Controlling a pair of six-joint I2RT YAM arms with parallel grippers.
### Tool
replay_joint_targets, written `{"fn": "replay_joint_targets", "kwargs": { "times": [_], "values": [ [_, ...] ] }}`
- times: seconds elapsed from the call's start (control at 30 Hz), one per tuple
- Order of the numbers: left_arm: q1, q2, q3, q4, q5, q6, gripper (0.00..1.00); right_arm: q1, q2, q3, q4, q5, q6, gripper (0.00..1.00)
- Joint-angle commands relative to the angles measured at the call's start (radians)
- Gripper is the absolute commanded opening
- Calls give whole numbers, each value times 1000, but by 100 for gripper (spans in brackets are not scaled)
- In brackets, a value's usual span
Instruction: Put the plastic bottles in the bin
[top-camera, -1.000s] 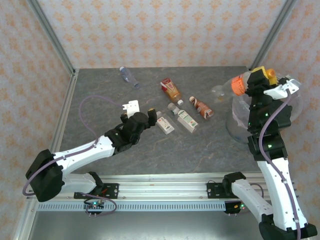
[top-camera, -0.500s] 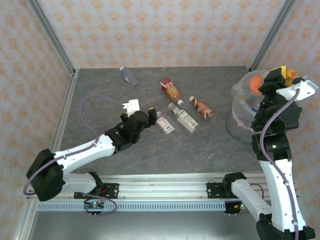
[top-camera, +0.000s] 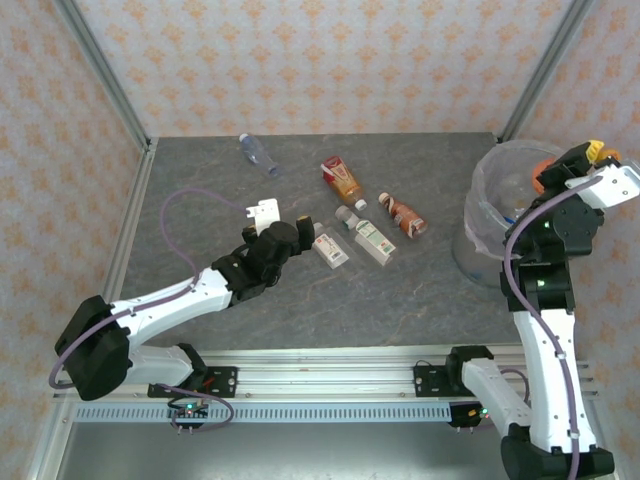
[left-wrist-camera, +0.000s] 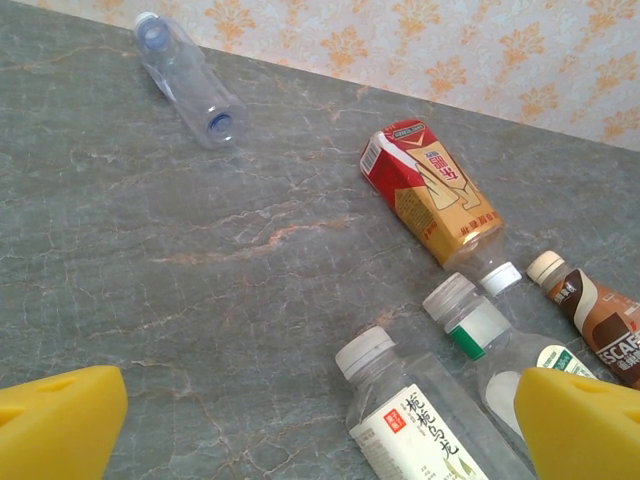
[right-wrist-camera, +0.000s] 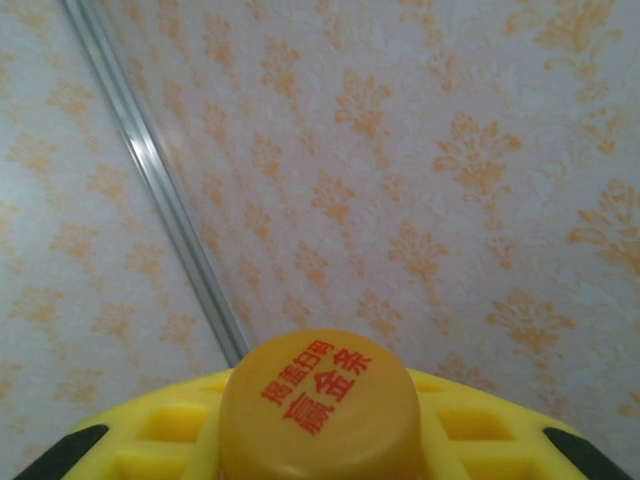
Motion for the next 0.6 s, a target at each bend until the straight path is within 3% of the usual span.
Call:
{"fn": "replay_joint_targets", "kwargs": {
  "times": [0.0,0.13,0.57],
  "values": [
    [7,8,27,-33,-8,-19,100,-73,15,2,-154,-75,130,0],
    [6,3,23,-40,-9,-23,100,-142,43,2,-250,-196,240,0],
    [10,6,17,-46,-4,-32,100,-276,168,16,-371,-482,332,1]
  ]
}}
